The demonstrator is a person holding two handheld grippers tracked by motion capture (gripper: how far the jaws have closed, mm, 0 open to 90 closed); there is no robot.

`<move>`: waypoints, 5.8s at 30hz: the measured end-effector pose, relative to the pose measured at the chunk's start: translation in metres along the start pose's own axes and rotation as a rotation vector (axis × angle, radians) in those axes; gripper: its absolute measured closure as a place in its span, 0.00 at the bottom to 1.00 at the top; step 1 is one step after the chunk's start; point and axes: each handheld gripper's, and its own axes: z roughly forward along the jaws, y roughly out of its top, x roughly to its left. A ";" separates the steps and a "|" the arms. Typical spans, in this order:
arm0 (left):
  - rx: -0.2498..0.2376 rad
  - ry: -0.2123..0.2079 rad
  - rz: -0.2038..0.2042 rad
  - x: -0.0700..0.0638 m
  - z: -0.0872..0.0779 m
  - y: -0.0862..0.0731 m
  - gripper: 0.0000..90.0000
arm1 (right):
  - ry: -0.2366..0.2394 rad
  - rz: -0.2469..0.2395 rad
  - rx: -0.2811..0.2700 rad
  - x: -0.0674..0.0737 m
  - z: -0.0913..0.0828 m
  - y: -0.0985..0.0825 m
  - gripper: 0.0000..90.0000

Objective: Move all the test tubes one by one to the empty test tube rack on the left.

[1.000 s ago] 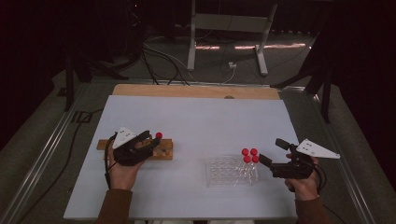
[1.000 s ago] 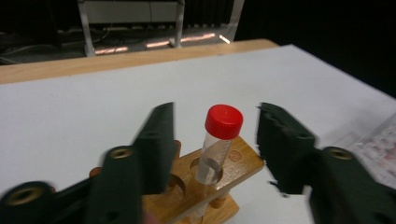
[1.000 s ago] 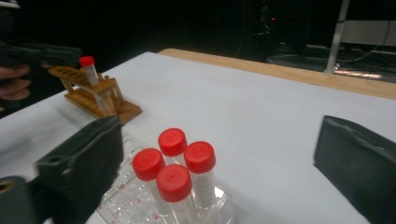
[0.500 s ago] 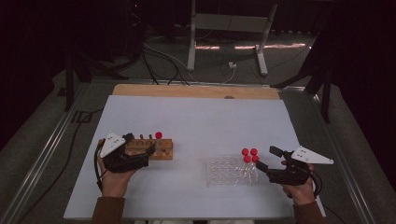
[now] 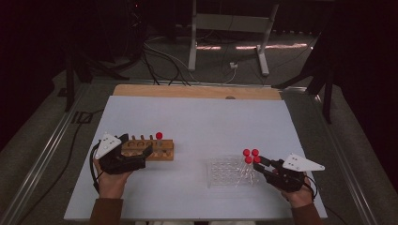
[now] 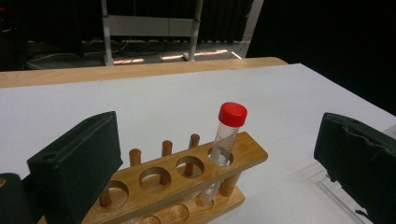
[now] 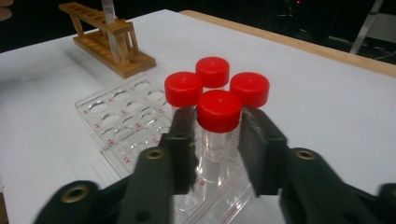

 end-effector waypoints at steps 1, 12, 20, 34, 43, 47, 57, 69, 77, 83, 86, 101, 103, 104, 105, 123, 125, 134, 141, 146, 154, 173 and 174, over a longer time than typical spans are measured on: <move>-0.001 0.000 0.001 0.000 0.000 0.000 0.02 | 0.002 -0.005 0.003 0.001 0.001 -0.001 0.77; 0.000 -0.004 0.009 -0.002 0.001 0.000 0.02 | 0.001 -0.022 0.044 0.001 0.010 -0.008 0.81; 0.002 -0.006 0.011 -0.002 0.001 0.000 0.02 | -0.005 -0.008 0.039 0.000 0.008 -0.006 0.83; 0.020 -0.019 0.021 -0.004 0.003 0.000 0.02 | -0.017 -0.012 -0.005 0.002 -0.002 0.012 0.83; 0.032 -0.035 0.034 -0.010 0.004 0.002 0.02 | -0.015 -0.006 -0.041 0.000 -0.011 0.026 0.83; 0.033 -0.048 0.038 -0.015 0.004 0.005 0.02 | -0.009 -0.001 -0.035 0.000 -0.013 0.029 0.83; 0.047 -0.068 0.055 -0.024 0.006 0.010 0.02 | 0.003 0.006 -0.043 0.002 -0.021 0.035 0.83; 0.056 -0.159 0.077 -0.051 0.010 0.024 0.04 | 0.075 0.000 -0.035 0.011 -0.024 0.046 0.83; 0.067 -0.269 0.137 -0.087 0.018 0.039 0.06 | 0.132 0.000 -0.029 0.024 -0.012 0.052 0.83; 0.066 -0.332 0.160 -0.107 0.026 0.047 0.06 | 0.155 -0.012 -0.007 0.034 0.002 0.056 0.83; 0.071 -0.349 0.164 -0.115 0.032 0.048 0.06 | 0.164 -0.015 0.005 0.038 0.010 0.058 0.83; 0.122 -0.483 0.213 -0.165 0.064 0.049 0.28 | 0.194 -0.033 0.026 0.056 0.028 0.065 0.83; 0.128 -0.514 0.218 -0.169 0.067 0.048 0.32 | 0.194 -0.033 0.027 0.056 0.028 0.065 0.83; 0.130 -0.528 0.222 -0.171 0.068 0.047 0.37 | 0.196 -0.032 0.027 0.056 0.028 0.065 0.83; 0.135 -0.543 0.225 -0.173 0.069 0.047 0.42 | 0.198 -0.030 0.026 0.056 0.029 0.065 0.83; 0.136 -0.563 0.240 -0.181 0.076 0.045 0.79 | 0.215 -0.029 0.026 0.057 0.030 0.065 0.64; 0.130 -0.557 0.236 -0.179 0.075 0.046 0.79 | 0.223 -0.024 0.027 0.056 0.030 0.065 0.50; 0.116 -0.515 0.221 -0.168 0.070 0.049 0.79 | 0.138 0.000 0.022 0.050 0.029 0.064 0.15; 0.107 -0.479 0.198 -0.155 0.064 0.050 0.79 | 0.074 0.021 0.002 0.035 0.020 0.063 0.01; 0.110 -0.442 0.183 -0.142 0.057 0.048 0.79 | 0.046 0.027 -0.008 0.026 0.014 0.061 0.00; 0.082 -0.400 0.156 -0.120 0.044 0.048 0.79 | 0.052 0.053 -0.016 0.013 0.008 0.057 0.00; 0.026 -0.299 0.103 -0.076 0.014 0.049 0.79 | 0.050 0.042 -0.011 0.007 0.007 0.050 0.00; 0.026 -0.294 0.102 -0.074 0.012 0.049 0.79 | 0.051 0.048 -0.009 0.007 0.006 0.050 0.00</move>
